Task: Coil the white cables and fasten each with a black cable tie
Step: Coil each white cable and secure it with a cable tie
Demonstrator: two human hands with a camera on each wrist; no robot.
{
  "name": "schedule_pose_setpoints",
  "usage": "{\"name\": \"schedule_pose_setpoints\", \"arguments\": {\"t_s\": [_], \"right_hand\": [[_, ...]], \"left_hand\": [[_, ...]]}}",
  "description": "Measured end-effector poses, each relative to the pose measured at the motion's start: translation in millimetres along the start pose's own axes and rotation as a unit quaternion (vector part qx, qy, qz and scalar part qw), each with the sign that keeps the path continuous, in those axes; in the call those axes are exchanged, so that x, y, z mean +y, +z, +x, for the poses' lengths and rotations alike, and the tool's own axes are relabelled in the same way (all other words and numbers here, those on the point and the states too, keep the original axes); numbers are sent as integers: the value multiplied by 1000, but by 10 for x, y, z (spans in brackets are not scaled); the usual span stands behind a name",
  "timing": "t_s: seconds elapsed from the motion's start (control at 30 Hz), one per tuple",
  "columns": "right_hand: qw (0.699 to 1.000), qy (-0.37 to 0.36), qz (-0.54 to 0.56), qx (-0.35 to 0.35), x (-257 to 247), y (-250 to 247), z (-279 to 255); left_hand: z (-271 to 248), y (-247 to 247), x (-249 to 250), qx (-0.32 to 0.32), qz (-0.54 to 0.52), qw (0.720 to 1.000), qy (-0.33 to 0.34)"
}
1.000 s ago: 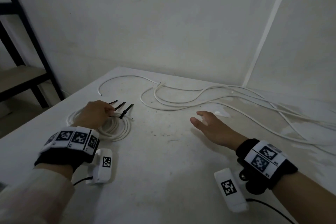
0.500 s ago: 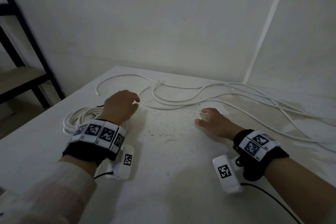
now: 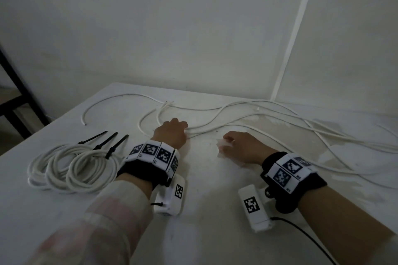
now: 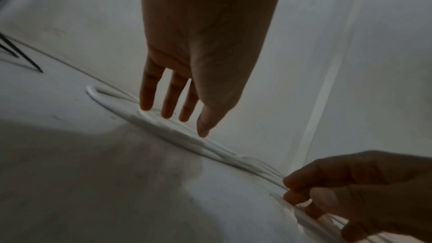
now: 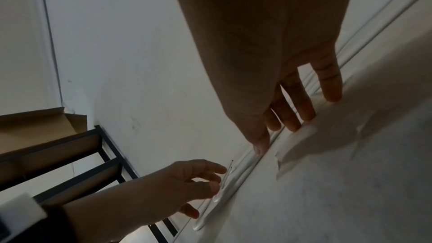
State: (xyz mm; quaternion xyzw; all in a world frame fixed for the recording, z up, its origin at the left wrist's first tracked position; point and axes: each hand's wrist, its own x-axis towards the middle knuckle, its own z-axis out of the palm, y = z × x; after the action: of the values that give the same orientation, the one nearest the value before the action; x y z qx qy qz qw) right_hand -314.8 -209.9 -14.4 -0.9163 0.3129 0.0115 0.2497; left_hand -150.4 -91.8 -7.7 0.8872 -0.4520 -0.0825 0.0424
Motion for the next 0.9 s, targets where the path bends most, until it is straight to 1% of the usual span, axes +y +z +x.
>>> {"name": "schedule_pose_setpoints", "arguments": {"t_s": [0.13,0.23,0.33,0.4,0.47,0.5,0.53,0.57,0.6,0.63,0.67,0.7,0.77,0.8,0.9], "right_hand": [[1000,-6,13,0,39,-41,44],[1000,-15,19,1,63,-53,50],[999,-18,30,4,91,-63,38],[1000,-17,25,-5,111,-63,40],[999,-15,34,-11,119,-60,39],[998,-12,60,3,121,-66,35],[995,-15,90,38,113,-88,23],[989,-27,105,96,107,-117,8],[982,-49,86,159,96,-156,-14],[974,-77,39,209,83,-192,-34],[965,-107,-12,241,62,-218,-57],[957,-134,-51,254,22,-237,-83],[953,-162,-76,246,-36,-266,-122],[953,-170,-64,243,-53,-295,-155],[940,-210,32,267,2,-449,-294]], "left_hand": [[128,36,92,-32,53,998,-7],[179,5,124,-22,91,996,-9],[189,-28,139,-24,99,995,3],[165,-48,132,-2,72,997,9],[117,-69,140,44,38,998,30],[79,-80,159,69,28,996,49],[33,-97,184,97,17,993,72],[-19,-122,216,121,0,988,97],[-80,-155,261,143,-24,982,123],[-141,-193,310,162,-47,974,150],[-205,-235,366,181,-66,965,179],[-265,-279,424,198,-81,955,204],[-364,-357,520,221,-102,941,235],[-400,-394,551,226,-107,938,239],[-473,-466,548,223,-121,939,231]]}}
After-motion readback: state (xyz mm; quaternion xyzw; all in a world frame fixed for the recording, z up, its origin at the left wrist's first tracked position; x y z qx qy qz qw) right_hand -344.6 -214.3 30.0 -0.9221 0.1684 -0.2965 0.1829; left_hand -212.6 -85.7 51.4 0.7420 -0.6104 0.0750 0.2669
